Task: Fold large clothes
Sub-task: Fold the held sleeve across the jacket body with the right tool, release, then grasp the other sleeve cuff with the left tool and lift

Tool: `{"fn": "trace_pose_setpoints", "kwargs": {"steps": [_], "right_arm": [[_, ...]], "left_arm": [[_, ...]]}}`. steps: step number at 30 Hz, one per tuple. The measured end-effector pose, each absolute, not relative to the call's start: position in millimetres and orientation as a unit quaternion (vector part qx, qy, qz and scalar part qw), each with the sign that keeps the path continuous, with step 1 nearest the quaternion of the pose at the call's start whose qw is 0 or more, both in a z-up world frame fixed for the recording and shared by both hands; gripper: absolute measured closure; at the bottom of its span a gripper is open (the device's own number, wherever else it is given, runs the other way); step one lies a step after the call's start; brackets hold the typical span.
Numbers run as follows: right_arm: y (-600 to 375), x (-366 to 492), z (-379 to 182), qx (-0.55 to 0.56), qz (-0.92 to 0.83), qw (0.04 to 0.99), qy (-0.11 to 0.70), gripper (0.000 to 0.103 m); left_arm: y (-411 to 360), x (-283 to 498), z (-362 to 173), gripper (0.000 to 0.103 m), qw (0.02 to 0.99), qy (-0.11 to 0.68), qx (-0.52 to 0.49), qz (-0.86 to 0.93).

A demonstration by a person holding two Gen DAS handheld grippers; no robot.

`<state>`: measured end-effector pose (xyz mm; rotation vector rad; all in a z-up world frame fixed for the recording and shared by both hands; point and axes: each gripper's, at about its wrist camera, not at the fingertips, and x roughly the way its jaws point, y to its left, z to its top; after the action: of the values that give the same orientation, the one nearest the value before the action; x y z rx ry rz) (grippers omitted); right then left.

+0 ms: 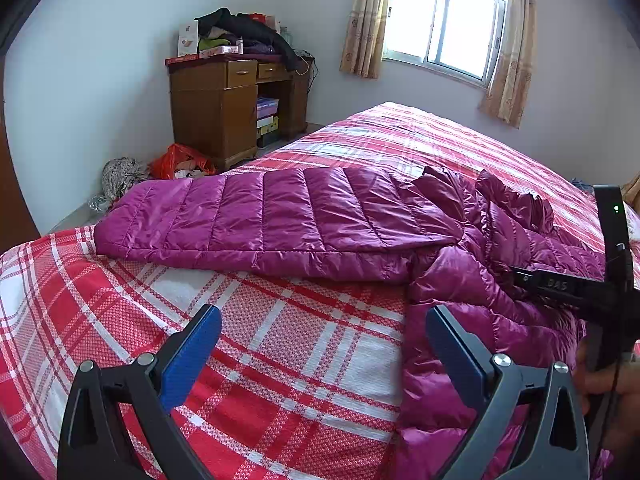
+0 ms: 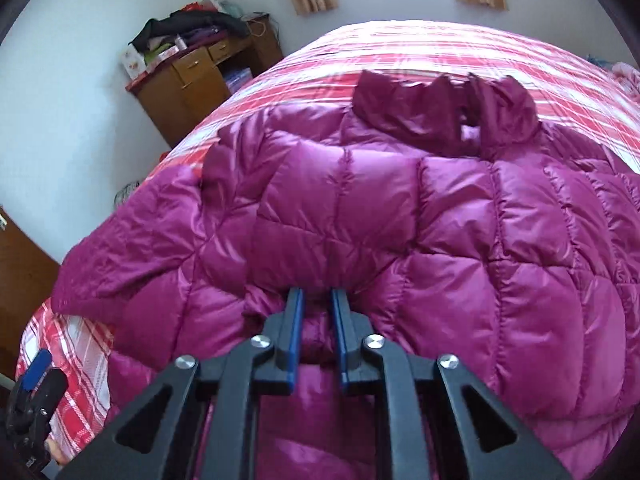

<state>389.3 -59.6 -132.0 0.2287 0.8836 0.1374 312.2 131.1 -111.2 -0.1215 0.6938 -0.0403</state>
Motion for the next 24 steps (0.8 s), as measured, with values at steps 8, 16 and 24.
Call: {"fn": "trace_pose_setpoints", "kwargs": {"steps": [8, 16, 24], "right_arm": [[-66.1, 390.1, -121.8, 0.124, 0.116, 0.888, 0.428, 0.082], [-188.7, 314.0, -63.4, 0.129, -0.026, 0.935, 0.33, 0.082], [-283.2, 303.6, -123.3, 0.159, -0.121, 0.895, 0.4, 0.082]], "left_arm": [[131.2, 314.5, -113.1, 0.001, 0.937, 0.344, -0.061, -0.02], [133.5, 310.6, -110.4, 0.001, 0.939, 0.338, -0.064, -0.022], [108.8, 299.4, -83.8, 0.001, 0.95, 0.312, -0.02, -0.01]]}}
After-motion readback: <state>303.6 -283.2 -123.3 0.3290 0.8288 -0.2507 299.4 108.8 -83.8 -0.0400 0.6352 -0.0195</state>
